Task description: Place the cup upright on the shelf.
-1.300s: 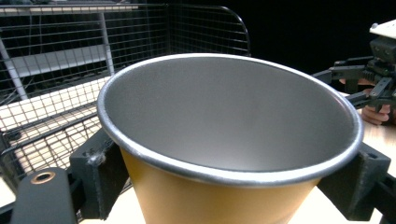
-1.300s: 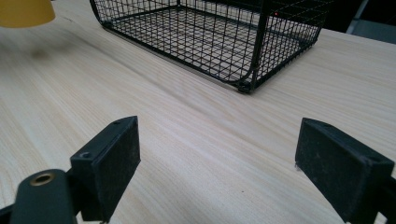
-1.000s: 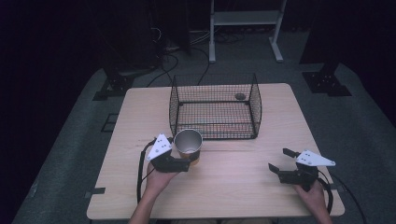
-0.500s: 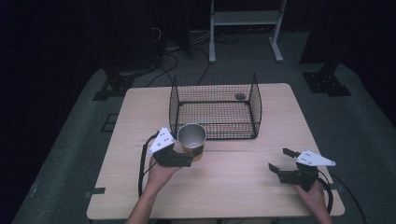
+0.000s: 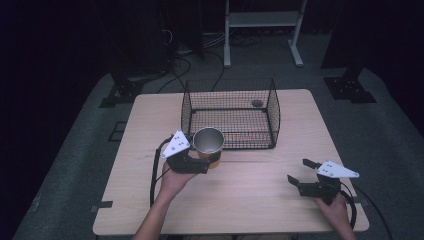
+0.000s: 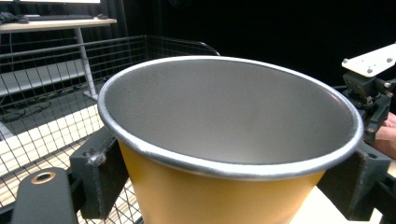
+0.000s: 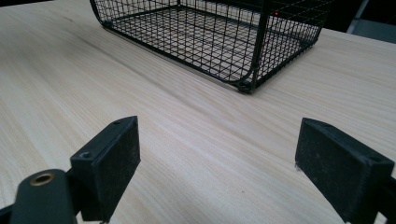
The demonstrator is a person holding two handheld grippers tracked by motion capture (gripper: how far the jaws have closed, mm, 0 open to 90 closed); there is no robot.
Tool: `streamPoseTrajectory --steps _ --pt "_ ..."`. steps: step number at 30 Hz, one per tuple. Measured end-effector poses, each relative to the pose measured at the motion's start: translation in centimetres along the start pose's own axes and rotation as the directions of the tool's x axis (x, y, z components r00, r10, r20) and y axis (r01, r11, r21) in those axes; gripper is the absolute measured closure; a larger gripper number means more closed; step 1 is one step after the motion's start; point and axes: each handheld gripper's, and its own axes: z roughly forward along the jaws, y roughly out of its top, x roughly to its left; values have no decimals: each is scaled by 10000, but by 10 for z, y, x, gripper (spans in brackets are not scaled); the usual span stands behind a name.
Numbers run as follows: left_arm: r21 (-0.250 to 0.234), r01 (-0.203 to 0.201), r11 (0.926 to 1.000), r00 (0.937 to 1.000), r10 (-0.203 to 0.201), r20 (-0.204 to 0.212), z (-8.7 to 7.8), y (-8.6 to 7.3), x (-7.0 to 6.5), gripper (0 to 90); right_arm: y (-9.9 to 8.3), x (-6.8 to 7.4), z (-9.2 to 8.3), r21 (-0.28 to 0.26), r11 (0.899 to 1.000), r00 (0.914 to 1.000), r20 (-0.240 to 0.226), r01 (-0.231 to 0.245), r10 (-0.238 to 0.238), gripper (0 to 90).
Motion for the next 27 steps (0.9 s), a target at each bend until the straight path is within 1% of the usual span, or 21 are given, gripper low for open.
streamPoseTrajectory --steps 13,19,21,25,27 --pt "-15 -321 9995 9994 322 115 13 23 7 138 0 0 0 7 10000 10000 1 -3 3 130" --pt "65 -334 9994 9992 333 200 20 29 11 138 0 0 0 5 10000 10000 -4 0 0 130" --pt "156 -383 9991 9991 380 190 22 31 12 138 0 0 0 -3 10000 10000 -3 -23 23 130" --pt "174 -331 9993 9993 328 194 26 34 16 138 0 0 0 -1 10000 10000 -5 -24 24 130" --pt "140 -315 9994 9994 313 164 28 36 18 138 0 -1 0 -9 9999 9999 5 -128 128 130"
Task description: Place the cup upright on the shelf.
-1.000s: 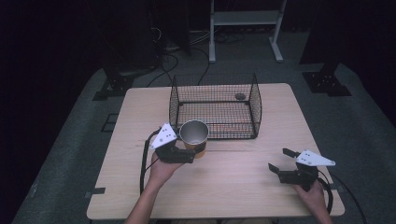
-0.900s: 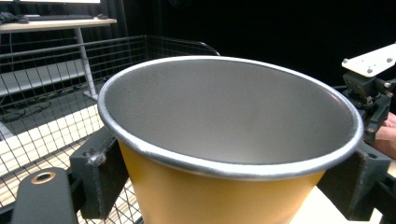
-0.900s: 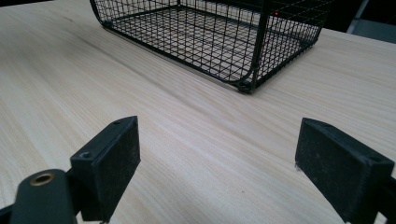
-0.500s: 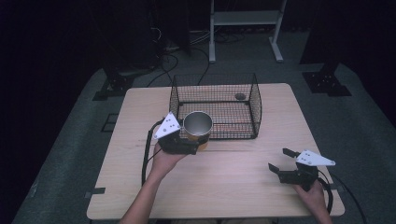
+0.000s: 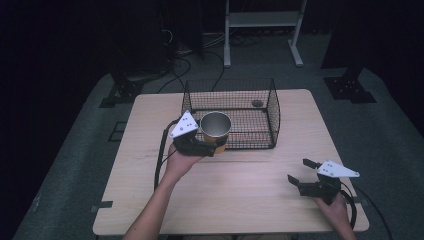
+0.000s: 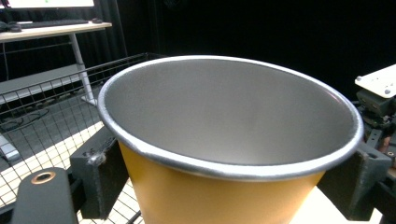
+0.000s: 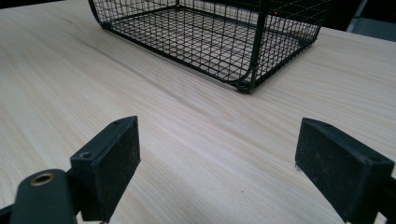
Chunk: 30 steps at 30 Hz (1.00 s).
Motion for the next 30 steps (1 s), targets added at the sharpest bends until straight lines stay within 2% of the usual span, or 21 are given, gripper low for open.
streamPoseTrajectory --steps 11,15,30 --pt "8 82 10000 9999 -82 75 9 11 9 138 0 -1 0 -38 10000 10000 -4 -20 20 130" --pt "104 -69 9999 9999 68 85 14 16 11 138 0 -1 0 -33 10000 10000 -11 -6 6 130" --pt "325 -153 9994 9998 148 134 29 32 23 138 0 -1 0 -83 10000 10000 -14 -25 25 130"
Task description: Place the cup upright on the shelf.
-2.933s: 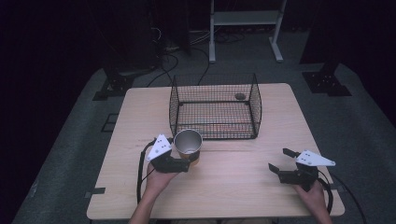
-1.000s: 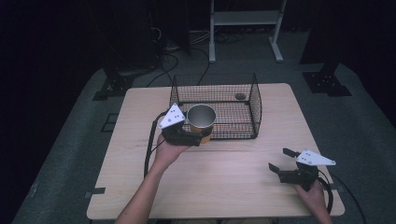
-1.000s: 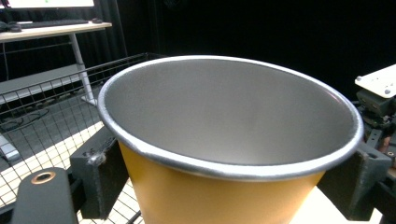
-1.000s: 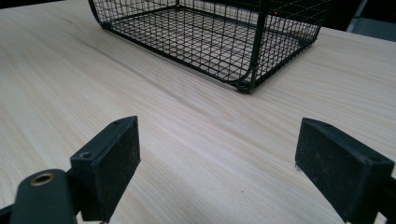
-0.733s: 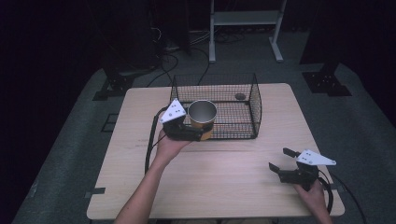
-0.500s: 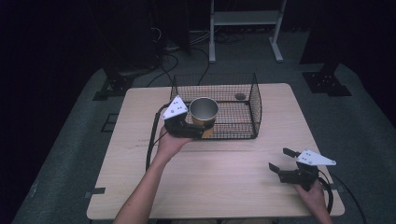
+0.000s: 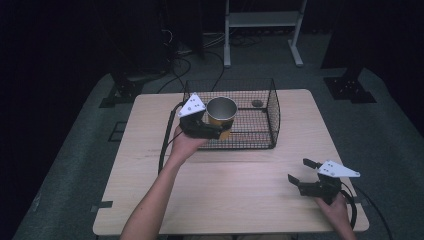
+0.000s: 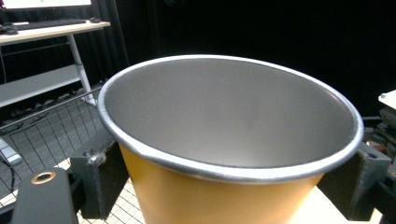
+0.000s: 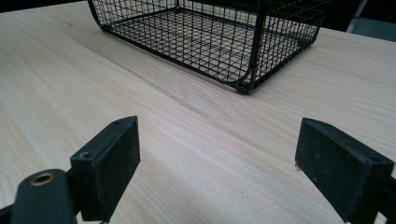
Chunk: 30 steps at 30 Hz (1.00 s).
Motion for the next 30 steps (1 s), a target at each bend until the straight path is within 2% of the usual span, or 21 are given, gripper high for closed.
streamPoseTrajectory --steps 10,19,24,30 --pt "215 177 9996 9998 -177 -8 13 5 12 139 0 0 0 -38 10000 10000 -4 -35 35 130" --pt "509 -91 9987 9999 88 76 27 11 19 138 0 -1 -1 -74 10000 10000 -25 -62 61 130" --pt "509 5 9987 9999 -11 117 33 11 24 138 0 -1 -1 -68 9999 10000 -38 -85 85 130" --pt "728 112 9973 9999 -120 116 40 10 31 138 0 -2 -1 -106 9999 9999 -54 -129 128 130"
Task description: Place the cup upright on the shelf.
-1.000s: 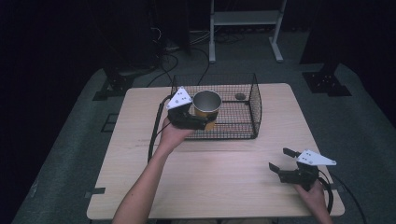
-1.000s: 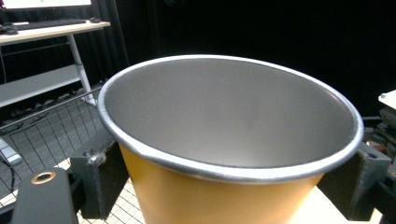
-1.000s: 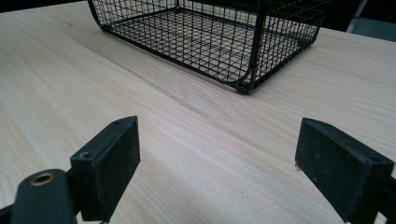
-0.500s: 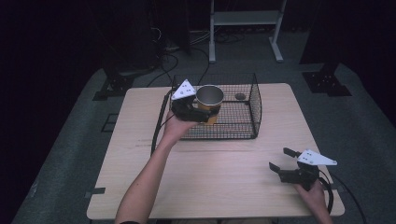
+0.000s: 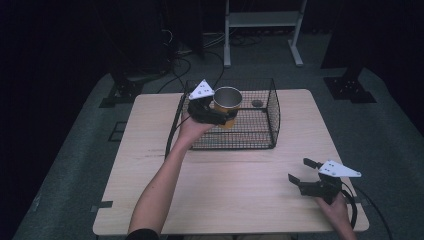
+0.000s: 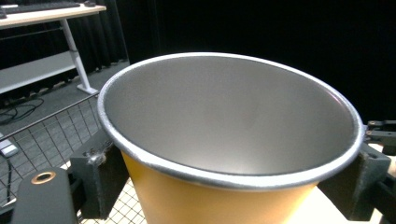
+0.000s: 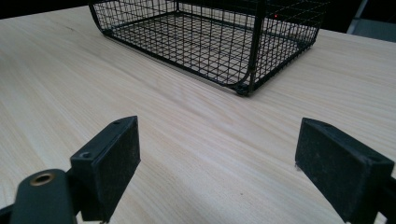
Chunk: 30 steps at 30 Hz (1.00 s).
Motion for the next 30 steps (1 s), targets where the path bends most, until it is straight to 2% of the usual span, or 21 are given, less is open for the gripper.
streamPoseTrajectory --steps 5,8,13,17,20,30 --pt "218 177 9996 9998 -178 26 9 -2 8 138 0 0 0 1 10000 10000 -18 26 -26 130" --pt "171 358 9992 9993 -359 55 14 -3 12 138 0 0 0 -30 10000 10000 -23 -49 49 130" --pt "408 400 9984 9991 -404 86 21 -4 19 138 0 0 0 -51 10000 10000 -27 -21 21 130" --pt "419 440 9982 9989 -447 149 26 -3 22 138 0 -1 0 -66 10000 10000 -47 -37 36 130" --pt "487 329 9983 9993 -337 146 31 -3 24 138 0 -1 0 -72 10000 10000 -55 -66 65 130" --pt "750 411 9963 9982 -442 403 50 -7 34 137 0 -2 -1 -127 9998 9998 -81 -159 158 130"
